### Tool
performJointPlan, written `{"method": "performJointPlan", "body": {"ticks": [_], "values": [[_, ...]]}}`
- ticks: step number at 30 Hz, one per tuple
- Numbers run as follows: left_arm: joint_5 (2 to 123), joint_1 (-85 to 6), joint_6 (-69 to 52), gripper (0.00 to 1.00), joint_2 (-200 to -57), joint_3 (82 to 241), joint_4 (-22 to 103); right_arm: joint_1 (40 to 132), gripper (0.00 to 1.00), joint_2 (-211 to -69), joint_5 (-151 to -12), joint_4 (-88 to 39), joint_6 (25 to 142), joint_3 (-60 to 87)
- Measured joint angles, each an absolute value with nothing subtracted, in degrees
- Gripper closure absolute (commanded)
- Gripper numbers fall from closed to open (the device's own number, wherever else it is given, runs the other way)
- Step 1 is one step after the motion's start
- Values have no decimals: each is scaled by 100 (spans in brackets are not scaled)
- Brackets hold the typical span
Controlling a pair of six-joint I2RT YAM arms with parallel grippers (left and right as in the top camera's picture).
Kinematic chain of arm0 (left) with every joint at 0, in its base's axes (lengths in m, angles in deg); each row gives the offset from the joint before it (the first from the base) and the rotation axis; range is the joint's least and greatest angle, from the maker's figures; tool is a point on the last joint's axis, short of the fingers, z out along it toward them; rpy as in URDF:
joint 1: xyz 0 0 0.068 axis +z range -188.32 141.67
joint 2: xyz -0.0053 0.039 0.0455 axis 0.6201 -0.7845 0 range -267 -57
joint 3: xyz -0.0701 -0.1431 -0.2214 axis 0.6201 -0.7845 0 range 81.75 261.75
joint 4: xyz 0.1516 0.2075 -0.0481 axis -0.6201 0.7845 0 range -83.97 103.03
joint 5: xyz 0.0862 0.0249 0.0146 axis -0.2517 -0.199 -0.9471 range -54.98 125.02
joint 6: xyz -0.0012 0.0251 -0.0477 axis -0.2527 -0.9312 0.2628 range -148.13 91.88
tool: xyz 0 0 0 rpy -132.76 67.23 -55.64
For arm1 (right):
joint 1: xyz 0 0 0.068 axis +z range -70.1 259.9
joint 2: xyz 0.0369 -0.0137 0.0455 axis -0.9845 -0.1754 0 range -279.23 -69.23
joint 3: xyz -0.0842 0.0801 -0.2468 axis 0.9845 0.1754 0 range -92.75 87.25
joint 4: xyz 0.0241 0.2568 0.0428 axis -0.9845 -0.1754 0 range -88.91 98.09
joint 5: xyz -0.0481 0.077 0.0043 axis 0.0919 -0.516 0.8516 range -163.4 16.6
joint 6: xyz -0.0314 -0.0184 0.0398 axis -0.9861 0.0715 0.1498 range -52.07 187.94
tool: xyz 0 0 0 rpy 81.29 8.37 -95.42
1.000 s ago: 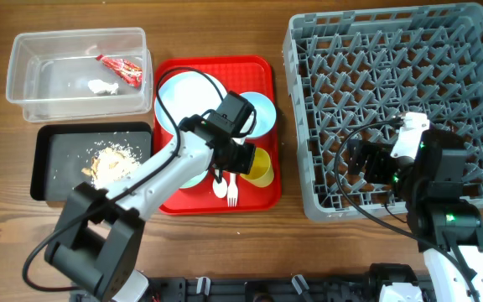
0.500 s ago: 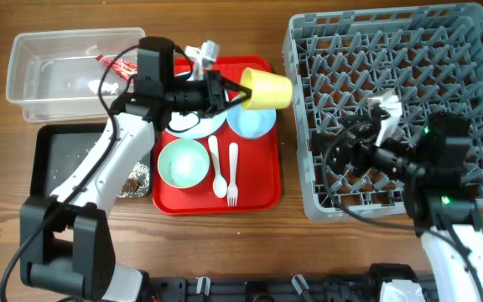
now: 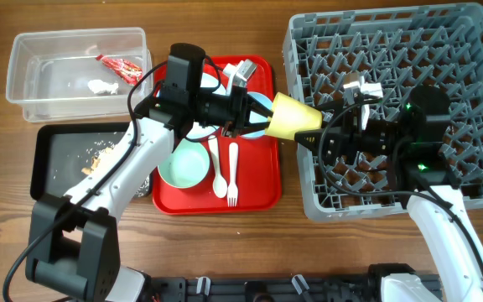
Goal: Sort waste into correct bins and load items into the dishwasher rack
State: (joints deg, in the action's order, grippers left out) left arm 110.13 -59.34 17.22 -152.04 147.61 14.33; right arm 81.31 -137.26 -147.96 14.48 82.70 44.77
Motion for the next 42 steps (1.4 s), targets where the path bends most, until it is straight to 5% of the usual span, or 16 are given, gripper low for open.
{"method": "performJointPlan", "body": {"ticks": [7,9,11,18,21,32,42], "values": [[11103,-5934,1722,95,-15204,14761,1428,8124,44,-13728,-14792,1453,8353,4477],[11100,-5934,1724,66,-15204,14761,1430,8124,47,-13728,-14790,1450,8353,4477],[10974,-5934,1689,60,-15204,14761,1446,8127,54,-13728,-14726,1442,8351,4477],[8134,-5757,701,51,-15202,14796,3009,8124,74,-13737,-12928,788,8220,4467],[7195,-5342,338,52,-15080,14796,3494,8124,96,-13726,-11808,-641,7903,4320],[4257,-4260,-154,36,-13205,14798,5559,7646,95,-13312,-8204,-4923,7490,2069],[4080,-4201,-154,34,-13176,14798,5610,7209,96,-14926,-7566,-5681,7831,2023]]}}
